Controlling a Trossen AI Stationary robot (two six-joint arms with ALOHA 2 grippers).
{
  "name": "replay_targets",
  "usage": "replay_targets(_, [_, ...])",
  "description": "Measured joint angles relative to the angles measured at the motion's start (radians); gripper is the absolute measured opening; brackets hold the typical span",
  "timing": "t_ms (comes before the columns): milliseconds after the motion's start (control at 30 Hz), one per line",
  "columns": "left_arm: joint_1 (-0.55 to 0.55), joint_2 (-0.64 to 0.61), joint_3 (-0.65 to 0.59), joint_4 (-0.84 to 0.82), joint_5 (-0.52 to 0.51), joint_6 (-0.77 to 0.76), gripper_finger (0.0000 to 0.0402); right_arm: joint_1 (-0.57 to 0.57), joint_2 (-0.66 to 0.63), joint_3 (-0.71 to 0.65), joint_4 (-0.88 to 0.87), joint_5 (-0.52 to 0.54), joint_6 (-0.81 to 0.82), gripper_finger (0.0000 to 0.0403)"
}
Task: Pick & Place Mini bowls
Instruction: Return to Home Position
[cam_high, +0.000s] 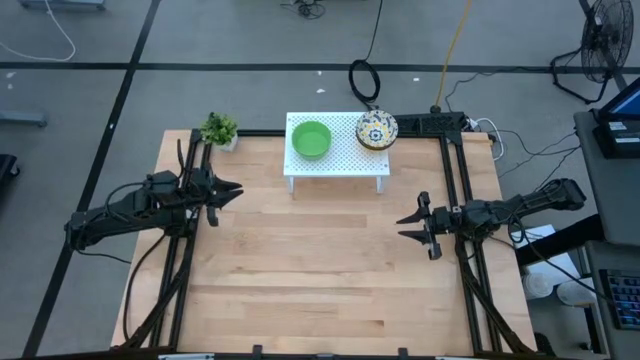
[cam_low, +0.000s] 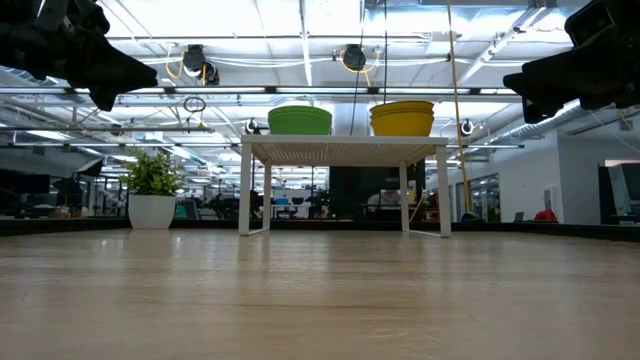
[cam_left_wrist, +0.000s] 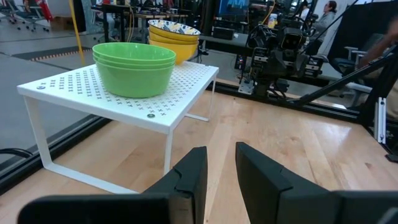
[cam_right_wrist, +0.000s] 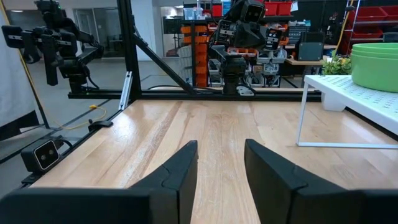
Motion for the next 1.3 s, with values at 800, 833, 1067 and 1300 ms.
replay_targets(800, [0.0,0.0,0.0,0.0,0.0,0.0,0.0088,0.0,0.0,0.0,0.0,0.0,0.0,0.0121])
replay_targets(833, [0.0,0.0,0.0,0.0,0.0,0.0,0.0088,0.0,0.0,0.0,0.0,0.0,0.0,0.0121])
replay_targets(1067, [0.0,0.0,0.0,0.0,0.0,0.0,0.0088,0.0,0.0,0.0,0.0,0.0,0.0,0.0125])
replay_targets(1300, [0.0,0.0,0.0,0.0,0.0,0.0,0.0088,0.0,0.0,0.0,0.0,0.0,0.0,0.0125])
